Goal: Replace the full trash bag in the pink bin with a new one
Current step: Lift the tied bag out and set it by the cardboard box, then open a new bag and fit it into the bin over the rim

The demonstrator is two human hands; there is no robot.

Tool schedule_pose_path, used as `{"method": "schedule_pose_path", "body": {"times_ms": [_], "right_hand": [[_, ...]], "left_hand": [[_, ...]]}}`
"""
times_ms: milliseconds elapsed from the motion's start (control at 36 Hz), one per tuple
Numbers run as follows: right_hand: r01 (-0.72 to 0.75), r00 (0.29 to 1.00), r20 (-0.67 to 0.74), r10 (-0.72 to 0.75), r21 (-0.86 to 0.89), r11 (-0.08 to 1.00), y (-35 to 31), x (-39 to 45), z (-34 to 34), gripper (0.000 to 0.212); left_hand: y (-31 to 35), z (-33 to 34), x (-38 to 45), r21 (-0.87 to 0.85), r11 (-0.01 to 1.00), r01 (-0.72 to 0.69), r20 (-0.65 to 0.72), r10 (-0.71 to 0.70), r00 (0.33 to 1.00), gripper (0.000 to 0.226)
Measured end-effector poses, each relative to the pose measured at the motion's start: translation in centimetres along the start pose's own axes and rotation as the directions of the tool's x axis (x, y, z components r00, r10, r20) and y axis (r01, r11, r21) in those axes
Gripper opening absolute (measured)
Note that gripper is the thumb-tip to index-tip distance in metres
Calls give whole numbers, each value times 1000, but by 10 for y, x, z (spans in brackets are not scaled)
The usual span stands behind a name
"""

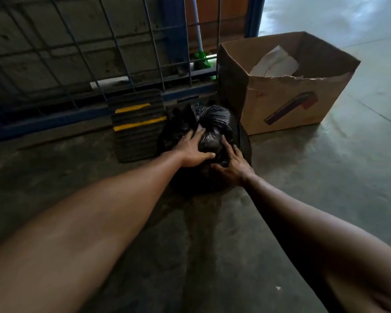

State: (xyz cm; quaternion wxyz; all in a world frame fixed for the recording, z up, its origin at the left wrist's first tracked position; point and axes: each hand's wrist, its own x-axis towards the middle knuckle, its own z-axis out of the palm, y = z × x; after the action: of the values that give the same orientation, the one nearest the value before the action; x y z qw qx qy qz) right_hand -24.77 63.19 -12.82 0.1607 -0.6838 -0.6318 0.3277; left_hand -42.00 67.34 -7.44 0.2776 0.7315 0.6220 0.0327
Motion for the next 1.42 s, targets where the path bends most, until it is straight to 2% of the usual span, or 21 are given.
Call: {"method": "schedule_pose_path", "body": {"times_ms": [111,194,250,361,417,556,694,750,806,889,1000,1083,1250,1306,1417], "right_hand": [[58,998,-8,-58,19,998,2,-12,-22,101],[75,990,-125,-71,27,997,2,-38,-46,95],[64,981,-183,-63,-5,998,3,-61,-63,84],[30,977,-206,-49,-94,995,6,-122,-103,44],[8,983,-182,-22,-79,997,4,-164,-124,33],[-60,987,-154,43,-107,992,-2,-262,-163,24],[-191,961,-231,155,-143,971,10,-402,-205,25],[-265,935,-285,212,-162,951,16,-471,-219,25],[-298,919,-322,228,-184,937,15,-510,-229,26],[-407,856,-409,318,-151,901,22,-608,-236,23],[-546,745,-494,449,-63,836,39,-731,-231,22],[-613,682,-523,511,-27,790,49,-790,-229,22],[-723,498,-594,632,118,681,72,-896,-220,18],[-747,417,-626,659,177,641,89,-931,-209,17],[-765,266,-713,649,253,592,122,-967,-180,18]], "left_hand": [[9,-19,-12,62,998,21,-223,-7,975,88],[19,-38,-33,122,992,-14,-387,61,920,84],[28,-51,-50,178,983,-48,-424,121,898,80],[50,-69,-88,209,968,-138,-420,217,881,68],[67,-72,-110,198,956,-216,-403,280,871,62],[105,-60,-161,173,910,-378,-311,414,855,52],[181,-20,-227,93,808,-582,-155,589,793,53],[219,4,-261,82,726,-682,-86,687,721,49],[240,20,-280,58,696,-716,-62,718,693,42],[290,59,-337,-18,590,-807,8,808,590,37],[347,114,-425,-145,410,-900,94,912,400,32],[370,142,-478,-183,319,-930,137,945,298,30],[392,199,-586,-292,104,-951,195,980,48,32],[397,227,-621,-300,15,-954,241,969,-61,34],[399,271,-662,-295,-82,-952,366,911,-191,39]]}}
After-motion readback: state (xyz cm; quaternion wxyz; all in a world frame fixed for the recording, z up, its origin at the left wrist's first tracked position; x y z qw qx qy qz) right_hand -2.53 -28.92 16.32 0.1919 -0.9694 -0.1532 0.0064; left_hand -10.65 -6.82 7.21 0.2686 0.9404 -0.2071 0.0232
